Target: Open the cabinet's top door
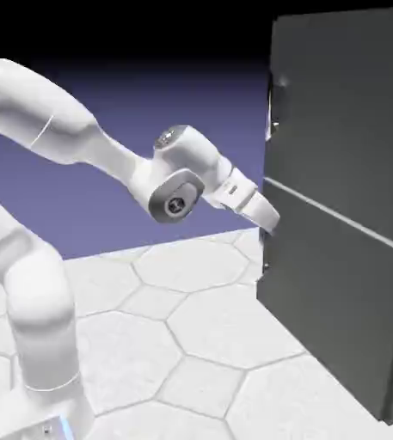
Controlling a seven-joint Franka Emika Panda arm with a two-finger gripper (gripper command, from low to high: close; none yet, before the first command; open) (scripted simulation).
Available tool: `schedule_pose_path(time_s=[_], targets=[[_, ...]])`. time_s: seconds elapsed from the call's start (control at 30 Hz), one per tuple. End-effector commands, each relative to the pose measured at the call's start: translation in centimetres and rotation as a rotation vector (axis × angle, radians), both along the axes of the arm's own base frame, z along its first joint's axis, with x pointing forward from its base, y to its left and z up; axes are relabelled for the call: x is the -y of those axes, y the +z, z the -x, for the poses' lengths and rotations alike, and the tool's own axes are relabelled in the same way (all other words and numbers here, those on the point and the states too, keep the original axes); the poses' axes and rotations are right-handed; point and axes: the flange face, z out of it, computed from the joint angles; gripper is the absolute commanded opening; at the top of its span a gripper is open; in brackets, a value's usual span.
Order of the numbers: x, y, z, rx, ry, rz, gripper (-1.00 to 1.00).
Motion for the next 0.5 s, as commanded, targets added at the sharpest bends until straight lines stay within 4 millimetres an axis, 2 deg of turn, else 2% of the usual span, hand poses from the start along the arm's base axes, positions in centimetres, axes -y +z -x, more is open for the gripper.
schedule_pose_path(time_s=[0.0, 0.23, 0.47], targets=[[0.1, 1.0, -0.1, 0.023, -0.008, -0.003, 0.0], [0.5, 7.2, 0.0, 0.177, -0.056, -0.018, 0.0], [-0.3, 12.4, 0.6, 0.323, -0.086, -0.025, 0.0]])
